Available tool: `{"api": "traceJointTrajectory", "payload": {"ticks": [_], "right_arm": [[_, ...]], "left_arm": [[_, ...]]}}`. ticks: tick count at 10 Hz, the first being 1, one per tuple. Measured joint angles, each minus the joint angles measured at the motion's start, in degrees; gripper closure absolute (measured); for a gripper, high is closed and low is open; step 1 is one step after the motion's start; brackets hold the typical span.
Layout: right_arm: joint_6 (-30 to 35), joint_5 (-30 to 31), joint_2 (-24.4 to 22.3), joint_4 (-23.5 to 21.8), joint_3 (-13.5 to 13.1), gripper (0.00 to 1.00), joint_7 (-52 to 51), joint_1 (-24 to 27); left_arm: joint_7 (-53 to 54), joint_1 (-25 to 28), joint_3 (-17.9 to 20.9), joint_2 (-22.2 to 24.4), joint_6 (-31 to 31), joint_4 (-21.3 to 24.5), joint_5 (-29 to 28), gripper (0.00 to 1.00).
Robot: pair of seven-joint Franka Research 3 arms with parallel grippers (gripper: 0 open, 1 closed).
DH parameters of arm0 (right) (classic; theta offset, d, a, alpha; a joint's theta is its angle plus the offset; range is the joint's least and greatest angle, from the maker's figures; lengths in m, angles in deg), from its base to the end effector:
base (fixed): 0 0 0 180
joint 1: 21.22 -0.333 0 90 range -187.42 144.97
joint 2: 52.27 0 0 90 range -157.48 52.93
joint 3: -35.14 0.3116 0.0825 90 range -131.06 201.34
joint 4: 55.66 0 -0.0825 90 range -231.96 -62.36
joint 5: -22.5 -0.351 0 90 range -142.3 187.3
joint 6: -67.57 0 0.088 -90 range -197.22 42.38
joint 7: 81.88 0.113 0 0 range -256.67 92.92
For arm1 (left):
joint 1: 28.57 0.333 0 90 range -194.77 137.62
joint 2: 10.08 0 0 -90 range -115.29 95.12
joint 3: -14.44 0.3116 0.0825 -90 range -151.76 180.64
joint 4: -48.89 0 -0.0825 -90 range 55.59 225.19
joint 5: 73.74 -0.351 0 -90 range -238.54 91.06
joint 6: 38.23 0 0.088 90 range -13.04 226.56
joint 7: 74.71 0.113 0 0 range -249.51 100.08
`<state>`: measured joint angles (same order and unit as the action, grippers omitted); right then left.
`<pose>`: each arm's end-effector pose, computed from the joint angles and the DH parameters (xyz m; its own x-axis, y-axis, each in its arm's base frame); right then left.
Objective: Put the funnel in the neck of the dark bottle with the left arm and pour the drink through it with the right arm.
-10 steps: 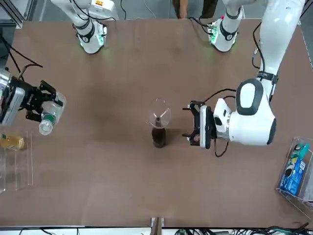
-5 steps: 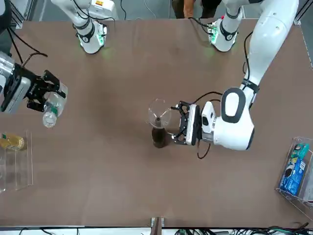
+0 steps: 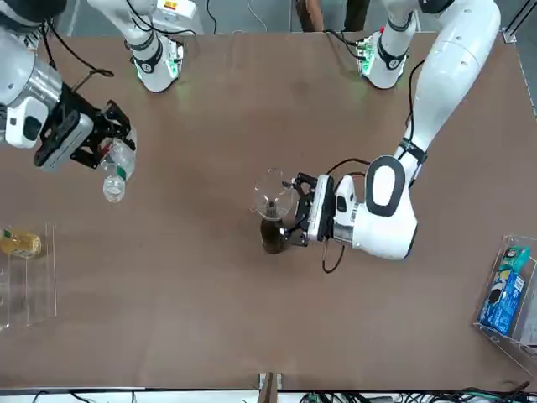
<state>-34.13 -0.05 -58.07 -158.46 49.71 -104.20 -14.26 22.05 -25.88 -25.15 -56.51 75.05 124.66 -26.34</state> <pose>0.4978 0.1084 0.5895 0.8933 0.4046 0.1959 0.4476 -0.8405 -0.3053 0.6151 -0.3520 0.3768 0.0320 -0.3669 0.9297 -0.9407 0.3033 0.1520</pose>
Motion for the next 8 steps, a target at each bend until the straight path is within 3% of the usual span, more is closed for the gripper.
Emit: {"api": "traceJointTrajectory", "payload": {"ticks": [8], "right_arm": [[-0.5, 5.0, -0.6, 0.3, 10.1, 0.45, 17.6, 0.0]], "left_arm": [[14.2, -2.7, 0.0, -3.2, 2.8, 0.0, 8.2, 0.0]]}}
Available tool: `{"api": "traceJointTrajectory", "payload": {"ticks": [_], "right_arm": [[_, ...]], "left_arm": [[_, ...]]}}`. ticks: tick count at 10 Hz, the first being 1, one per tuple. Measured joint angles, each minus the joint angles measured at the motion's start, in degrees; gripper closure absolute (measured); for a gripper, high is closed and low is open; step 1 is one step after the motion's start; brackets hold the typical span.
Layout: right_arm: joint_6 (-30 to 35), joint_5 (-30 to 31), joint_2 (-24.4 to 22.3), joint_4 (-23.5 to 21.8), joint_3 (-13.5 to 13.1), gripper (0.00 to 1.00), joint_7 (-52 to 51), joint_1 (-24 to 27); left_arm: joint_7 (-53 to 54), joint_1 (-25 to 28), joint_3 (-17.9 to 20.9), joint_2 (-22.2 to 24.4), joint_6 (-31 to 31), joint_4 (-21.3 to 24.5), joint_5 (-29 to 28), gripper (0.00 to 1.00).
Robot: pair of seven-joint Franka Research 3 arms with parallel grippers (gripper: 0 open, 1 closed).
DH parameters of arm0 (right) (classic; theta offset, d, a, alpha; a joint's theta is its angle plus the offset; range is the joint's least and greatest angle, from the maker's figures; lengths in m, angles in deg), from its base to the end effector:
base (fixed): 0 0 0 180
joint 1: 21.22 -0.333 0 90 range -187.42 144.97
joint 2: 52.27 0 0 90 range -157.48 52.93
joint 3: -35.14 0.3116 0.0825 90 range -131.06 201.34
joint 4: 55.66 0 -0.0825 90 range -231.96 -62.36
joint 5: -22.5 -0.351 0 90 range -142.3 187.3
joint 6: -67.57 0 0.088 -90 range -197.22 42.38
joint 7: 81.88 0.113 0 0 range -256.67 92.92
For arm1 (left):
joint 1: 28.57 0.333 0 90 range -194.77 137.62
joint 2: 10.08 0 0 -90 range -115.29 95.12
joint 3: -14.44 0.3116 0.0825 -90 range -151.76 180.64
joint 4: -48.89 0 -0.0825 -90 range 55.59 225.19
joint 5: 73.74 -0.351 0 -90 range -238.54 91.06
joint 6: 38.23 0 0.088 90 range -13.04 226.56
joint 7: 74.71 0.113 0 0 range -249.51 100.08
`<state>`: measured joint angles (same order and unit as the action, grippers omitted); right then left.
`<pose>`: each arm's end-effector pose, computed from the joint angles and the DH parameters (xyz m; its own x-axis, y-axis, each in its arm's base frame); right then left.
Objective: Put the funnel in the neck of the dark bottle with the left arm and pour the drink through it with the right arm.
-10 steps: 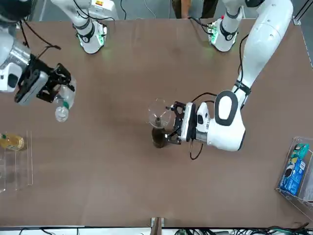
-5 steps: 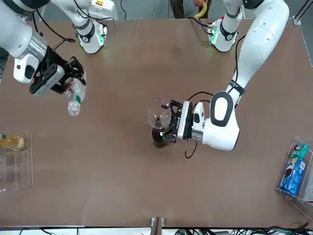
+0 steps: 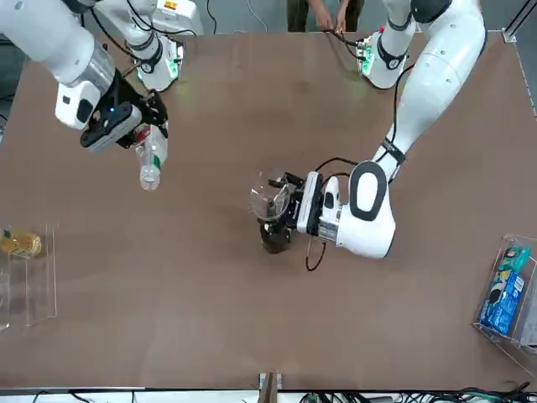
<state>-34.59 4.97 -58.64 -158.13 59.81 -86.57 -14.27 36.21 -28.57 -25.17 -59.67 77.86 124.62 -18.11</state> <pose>0.4720 0.1912 0.5911 0.9414 0.3192 0.1092 0.3367 -0.9088 -0.2466 0.6082 -0.3815 0.3521 -0.0674 -0.2007 0.9773 -0.9441 0.3297 0.0026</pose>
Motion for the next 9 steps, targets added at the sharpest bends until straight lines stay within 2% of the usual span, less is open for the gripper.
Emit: {"api": "traceJointTrajectory", "payload": {"ticks": [3, 9], "right_arm": [[0.0, 0.1, 0.0, 0.0, 1.5, 0.45, 2.2, 0.0], [-0.1, 1.9, 0.0, 0.5, 7.8, 0.45, 10.7, 0.0]], "left_arm": [[0.8, 0.0, 0.0, -0.3, 0.0, -0.1, 0.4, 0.01], [4.6, 0.0, -0.2, -2.0, -0.1, 0.0, 3.4, 0.11]]}}
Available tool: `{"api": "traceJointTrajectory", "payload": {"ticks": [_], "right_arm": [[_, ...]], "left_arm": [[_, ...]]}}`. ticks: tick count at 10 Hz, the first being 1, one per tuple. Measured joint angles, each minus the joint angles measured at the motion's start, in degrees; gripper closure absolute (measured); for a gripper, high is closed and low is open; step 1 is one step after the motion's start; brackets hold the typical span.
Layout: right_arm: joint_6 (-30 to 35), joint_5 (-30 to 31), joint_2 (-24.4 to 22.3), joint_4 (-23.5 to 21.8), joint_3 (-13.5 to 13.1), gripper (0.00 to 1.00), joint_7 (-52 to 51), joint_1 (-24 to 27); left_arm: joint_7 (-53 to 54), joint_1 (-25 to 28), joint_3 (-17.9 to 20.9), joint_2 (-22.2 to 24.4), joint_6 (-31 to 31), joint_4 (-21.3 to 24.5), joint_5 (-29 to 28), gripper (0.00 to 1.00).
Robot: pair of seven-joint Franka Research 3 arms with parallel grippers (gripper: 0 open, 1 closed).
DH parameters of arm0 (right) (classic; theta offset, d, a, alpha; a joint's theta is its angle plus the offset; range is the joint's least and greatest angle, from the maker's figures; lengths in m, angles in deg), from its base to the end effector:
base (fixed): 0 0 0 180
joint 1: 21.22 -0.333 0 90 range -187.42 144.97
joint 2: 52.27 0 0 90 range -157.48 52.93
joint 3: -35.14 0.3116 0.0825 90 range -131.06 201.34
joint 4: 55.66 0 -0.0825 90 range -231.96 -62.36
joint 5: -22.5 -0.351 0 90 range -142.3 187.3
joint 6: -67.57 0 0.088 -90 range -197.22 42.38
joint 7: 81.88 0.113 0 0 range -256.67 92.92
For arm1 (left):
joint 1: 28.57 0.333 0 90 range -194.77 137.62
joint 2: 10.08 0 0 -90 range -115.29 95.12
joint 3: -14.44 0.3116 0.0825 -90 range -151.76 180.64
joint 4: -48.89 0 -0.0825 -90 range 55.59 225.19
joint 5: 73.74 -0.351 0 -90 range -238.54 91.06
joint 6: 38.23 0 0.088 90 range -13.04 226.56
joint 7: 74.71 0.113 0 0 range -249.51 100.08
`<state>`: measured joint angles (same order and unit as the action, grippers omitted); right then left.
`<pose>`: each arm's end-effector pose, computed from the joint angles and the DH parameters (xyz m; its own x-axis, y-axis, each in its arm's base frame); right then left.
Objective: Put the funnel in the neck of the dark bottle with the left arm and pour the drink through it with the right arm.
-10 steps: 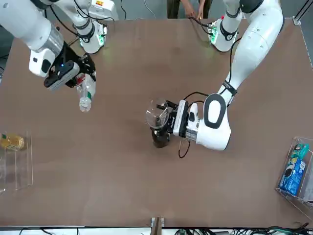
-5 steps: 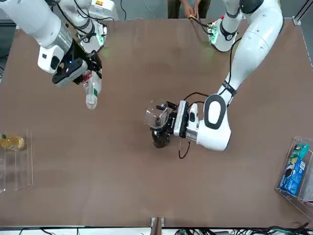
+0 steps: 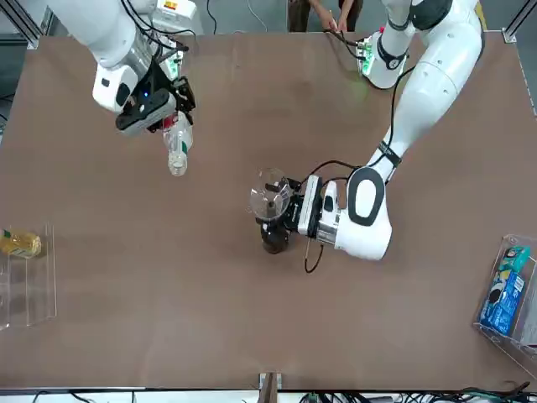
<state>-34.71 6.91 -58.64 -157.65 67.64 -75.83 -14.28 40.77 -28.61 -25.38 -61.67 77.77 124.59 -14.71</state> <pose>0.4437 0.2550 0.5902 0.9564 0.2832 0.0717 0.2921 -0.9312 -0.2178 0.6085 -0.3844 0.3355 -0.0686 -0.1339 0.9886 -0.9461 0.3230 -0.0219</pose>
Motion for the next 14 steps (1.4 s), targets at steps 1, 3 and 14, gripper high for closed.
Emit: {"api": "traceJointTrajectory", "payload": {"ticks": [1, 3, 14], "right_arm": [[0.0, 0.3, 0.0, 0.3, 0.8, 0.45, 0.8, 0.0], [0.0, 0.8, 0.0, 0.8, 2.5, 0.45, 2.7, 0.0], [-0.3, 4.3, 0.8, 1.2, 11.2, 0.45, 12.8, 0.0]], "left_arm": [[0.0, 0.0, 0.0, 0.0, -0.2, 0.0, 0.4, 0.11], [0.0, 0.2, -0.1, 0.0, -0.3, 0.2, 0.5, 0.15], [0.0, 1.3, -0.2, -0.1, -1.4, 1.5, 2.4, 0.58]]}}
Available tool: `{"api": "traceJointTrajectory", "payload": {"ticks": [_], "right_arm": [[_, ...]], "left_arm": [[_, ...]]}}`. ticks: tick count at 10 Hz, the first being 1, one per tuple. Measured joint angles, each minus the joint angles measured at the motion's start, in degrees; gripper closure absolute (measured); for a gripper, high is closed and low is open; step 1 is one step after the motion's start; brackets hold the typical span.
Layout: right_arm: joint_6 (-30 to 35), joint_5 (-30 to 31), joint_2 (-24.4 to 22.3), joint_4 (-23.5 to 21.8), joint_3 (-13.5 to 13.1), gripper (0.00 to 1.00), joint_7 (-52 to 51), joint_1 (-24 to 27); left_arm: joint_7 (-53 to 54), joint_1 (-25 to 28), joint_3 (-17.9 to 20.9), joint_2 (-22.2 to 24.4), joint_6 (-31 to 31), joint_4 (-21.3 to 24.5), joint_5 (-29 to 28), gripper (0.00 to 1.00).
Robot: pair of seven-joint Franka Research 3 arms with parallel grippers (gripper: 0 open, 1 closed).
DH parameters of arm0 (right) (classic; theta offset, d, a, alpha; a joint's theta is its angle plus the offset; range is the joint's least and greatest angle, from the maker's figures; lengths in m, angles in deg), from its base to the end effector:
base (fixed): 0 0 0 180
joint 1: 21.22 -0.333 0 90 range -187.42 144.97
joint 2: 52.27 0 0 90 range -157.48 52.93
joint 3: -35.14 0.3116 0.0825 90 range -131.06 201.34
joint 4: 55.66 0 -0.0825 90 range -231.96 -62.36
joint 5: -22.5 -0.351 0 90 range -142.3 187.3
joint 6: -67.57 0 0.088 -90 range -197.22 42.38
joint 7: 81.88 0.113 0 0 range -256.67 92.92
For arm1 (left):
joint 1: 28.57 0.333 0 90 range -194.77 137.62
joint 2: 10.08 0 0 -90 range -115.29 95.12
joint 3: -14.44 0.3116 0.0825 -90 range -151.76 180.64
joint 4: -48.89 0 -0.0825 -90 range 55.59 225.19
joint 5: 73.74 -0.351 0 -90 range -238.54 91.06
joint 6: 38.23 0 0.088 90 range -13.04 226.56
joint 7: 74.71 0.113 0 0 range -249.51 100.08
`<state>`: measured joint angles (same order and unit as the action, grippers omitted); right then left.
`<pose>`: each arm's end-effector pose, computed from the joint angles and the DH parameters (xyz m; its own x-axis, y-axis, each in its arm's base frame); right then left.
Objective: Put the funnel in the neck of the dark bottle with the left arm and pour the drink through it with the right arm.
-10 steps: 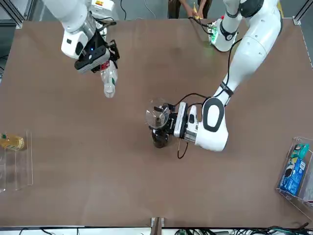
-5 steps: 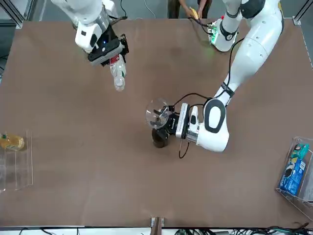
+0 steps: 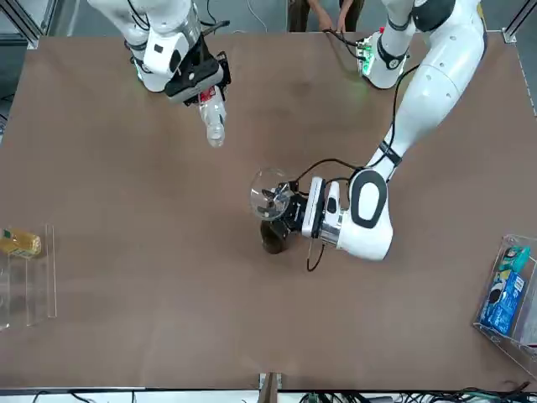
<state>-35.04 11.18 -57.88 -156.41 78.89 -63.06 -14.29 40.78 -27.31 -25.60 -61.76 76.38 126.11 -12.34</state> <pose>0.3943 0.3375 0.5873 0.9602 0.2739 0.0548 0.2791 -0.9478 -0.1541 0.6068 -0.3769 0.3290 -0.0153 -0.1056 0.9943 -0.9473 0.3198 0.0194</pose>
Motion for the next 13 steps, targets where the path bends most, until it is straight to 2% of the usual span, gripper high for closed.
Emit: {"api": "traceJointTrajectory", "payload": {"ticks": [3, 6, 9, 13], "right_arm": [[-0.2, 6.4, 6.4, 4.3, 5.0, 0.45, 10.9, 0.0], [-0.3, 8.8, 11.8, 6.6, 8.2, 0.45, 18.5, -0.3], [-0.3, 12.5, 16.7, 10.1, 10.0, 0.46, 22.8, -2.3], [-0.4, 16.3, 24.0, 16.2, 10.1, 0.47, 26.8, -6.9]], "left_arm": [[0.0, 0.0, -0.1, 0.0, -0.5, 0.0, 0.3, 0.6], [0.1, 0.1, -0.1, 0.0, -0.5, 0.0, 0.3, 0.76], [0.1, 0.1, -0.1, 0.0, -0.5, 0.0, 0.3, 0.78], [0.1, 0.1, -0.1, 0.0, -0.5, 0.0, 0.3, 0.78]]}}
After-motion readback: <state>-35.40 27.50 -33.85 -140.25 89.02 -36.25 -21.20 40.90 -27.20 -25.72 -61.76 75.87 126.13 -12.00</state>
